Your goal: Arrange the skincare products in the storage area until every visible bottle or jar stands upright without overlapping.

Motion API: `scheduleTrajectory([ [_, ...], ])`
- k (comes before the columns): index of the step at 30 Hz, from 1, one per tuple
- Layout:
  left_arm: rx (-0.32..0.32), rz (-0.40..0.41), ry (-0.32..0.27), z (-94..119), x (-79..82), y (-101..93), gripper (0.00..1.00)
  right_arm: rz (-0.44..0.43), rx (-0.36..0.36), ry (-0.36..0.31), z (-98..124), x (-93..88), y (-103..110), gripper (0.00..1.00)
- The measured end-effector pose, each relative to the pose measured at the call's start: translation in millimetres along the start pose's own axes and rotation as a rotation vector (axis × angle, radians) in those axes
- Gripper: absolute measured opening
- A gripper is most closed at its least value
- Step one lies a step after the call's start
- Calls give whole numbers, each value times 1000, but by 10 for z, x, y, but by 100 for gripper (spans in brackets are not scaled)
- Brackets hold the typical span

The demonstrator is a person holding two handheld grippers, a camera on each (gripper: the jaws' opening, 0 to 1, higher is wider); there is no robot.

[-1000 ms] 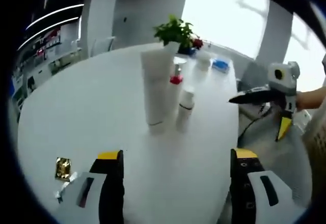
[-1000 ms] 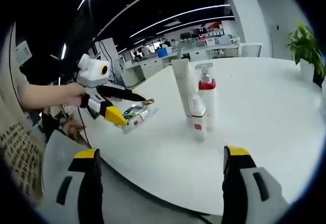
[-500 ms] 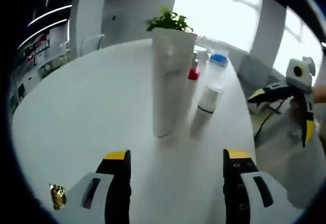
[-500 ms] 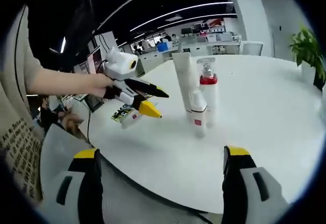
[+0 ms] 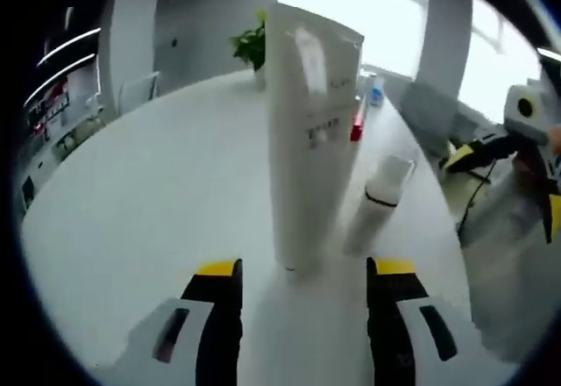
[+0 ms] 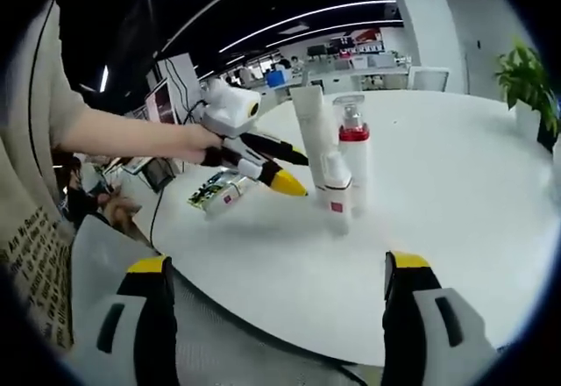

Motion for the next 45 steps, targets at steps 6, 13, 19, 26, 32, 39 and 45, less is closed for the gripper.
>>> scheduleTrajectory([
  [6, -1, -32, 25, -104, -22, 66, 44, -5, -2, 1, -10, -5, -6, 100],
  [13, -27, -49, 10, -163, 23, 85, 33, -7, -2, 6, -28, -25, -11, 100],
  [19, -48, -45, 11, -211, 29, 82, 25, -6, -2, 11, -37, -34, -7, 100],
  [26, -62, -47, 13, -228, 16, 65, 23, -7, -1, 14, -54, -52, -11, 100],
  [32, -40, -57, 23, -231, 4, 51, 22, -6, -2, 15, -61, -55, -7, 100],
  [39, 20, -42, 17, -219, -35, 3, 20, -4, -4, 16, -65, -64, -4, 100],
  [45, 48, -23, 9, -202, -57, -43, 19, -4, -4, 16, -68, -65, -1, 100],
])
Point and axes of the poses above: the point that each gripper's makers call its tool centre point, and the gripper's own axes: z roughly backward along the fingers, y roughly to its left, x roughly out of its top, the point moved 5 cm from there along z, roughly backward along the fingers, and after that the axes turned 5 degrees about y, right-handed, at the moved point
